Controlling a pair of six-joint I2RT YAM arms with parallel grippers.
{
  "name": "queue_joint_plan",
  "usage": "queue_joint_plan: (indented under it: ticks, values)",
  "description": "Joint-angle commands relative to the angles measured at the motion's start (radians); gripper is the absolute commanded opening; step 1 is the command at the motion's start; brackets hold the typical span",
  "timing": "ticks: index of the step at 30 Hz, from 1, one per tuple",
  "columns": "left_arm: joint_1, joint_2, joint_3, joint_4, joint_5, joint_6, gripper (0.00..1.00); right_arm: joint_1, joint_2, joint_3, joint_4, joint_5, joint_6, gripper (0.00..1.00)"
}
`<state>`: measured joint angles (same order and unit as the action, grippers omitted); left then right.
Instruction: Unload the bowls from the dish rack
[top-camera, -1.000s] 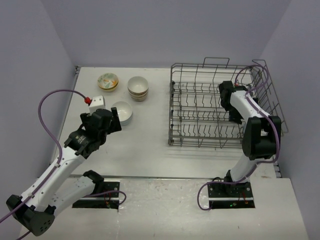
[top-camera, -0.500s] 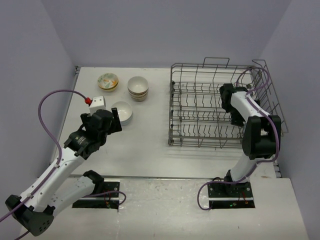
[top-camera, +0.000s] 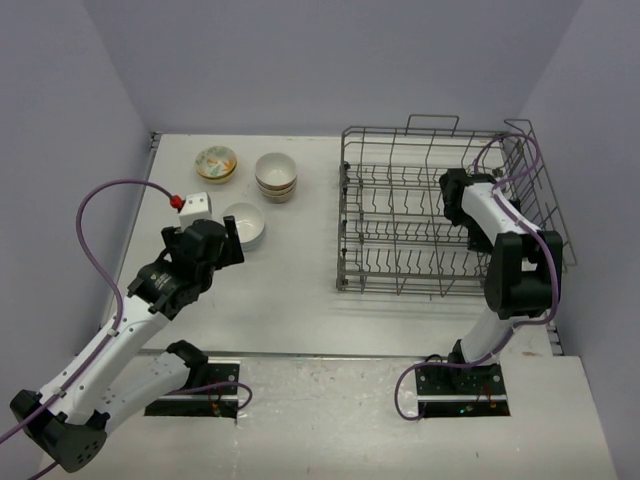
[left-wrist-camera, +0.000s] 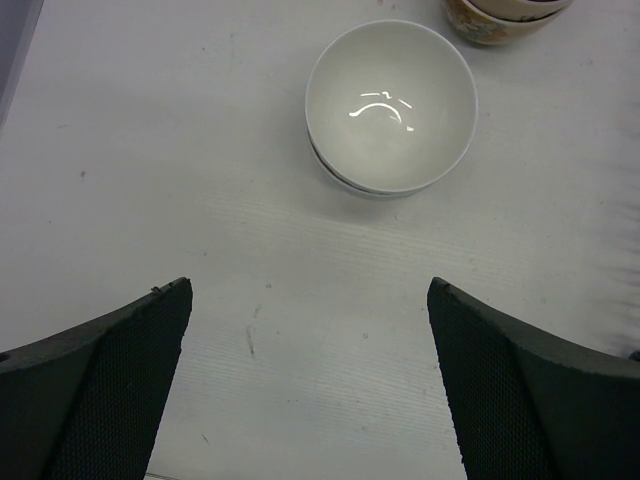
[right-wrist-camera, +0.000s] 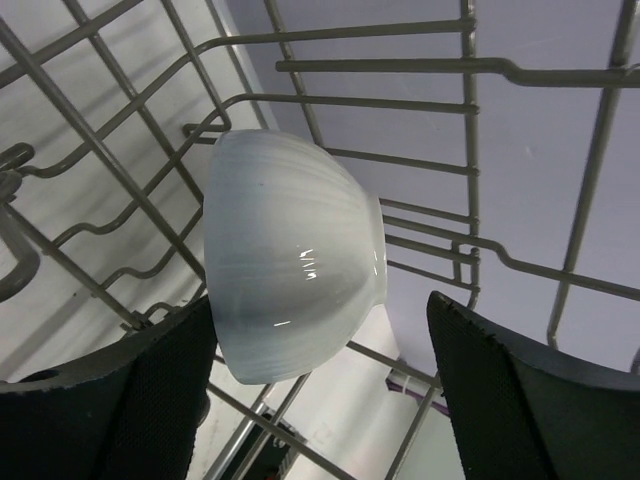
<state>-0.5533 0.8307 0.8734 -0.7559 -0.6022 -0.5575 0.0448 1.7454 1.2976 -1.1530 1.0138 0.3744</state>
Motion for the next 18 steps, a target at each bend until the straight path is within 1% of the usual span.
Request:
queue_joint_plan:
  ticks: [1, 3, 4, 5, 7, 14, 15, 18]
  values:
    - [-0.013, -0.013, 0.039, 0.004, -0.011, -0.009, 1.00, -0.013, -0.049, 0.025, -0.002, 0.089, 0.009, 0.83]
    - [-0.016, -0.015, 0.038, 0.004, -0.010, -0.005, 1.00, -0.025, -0.056, 0.025, 0.013, 0.092, -0.002, 0.75]
    - [-0.016, -0.016, 0.038, 0.006, -0.008, -0.004, 1.00, -0.028, -0.057, 0.023, 0.016, 0.091, -0.006, 0.68]
    - [-0.017, -0.016, 0.038, 0.006, -0.007, -0.005, 1.00, -0.029, -0.055, 0.023, 0.015, 0.095, -0.008, 0.65]
    - [-0.020, -0.018, 0.038, 0.009, -0.005, -0.002, 1.00, -0.033, -0.057, 0.019, 0.012, 0.106, -0.008, 0.61]
    - [-0.030, -0.024, 0.036, 0.010, -0.002, 0.001, 1.00, -0.040, -0.070, -0.020, 0.006, 0.100, 0.000, 0.56]
    - [-0.031, -0.024, 0.036, 0.010, -0.001, 0.001, 1.00, -0.040, -0.075, -0.021, 0.007, 0.101, 0.003, 0.51]
    - [-0.036, -0.028, 0.035, 0.013, 0.002, 0.004, 1.00, -0.040, -0.087, -0.035, 0.016, 0.112, -0.002, 0.43]
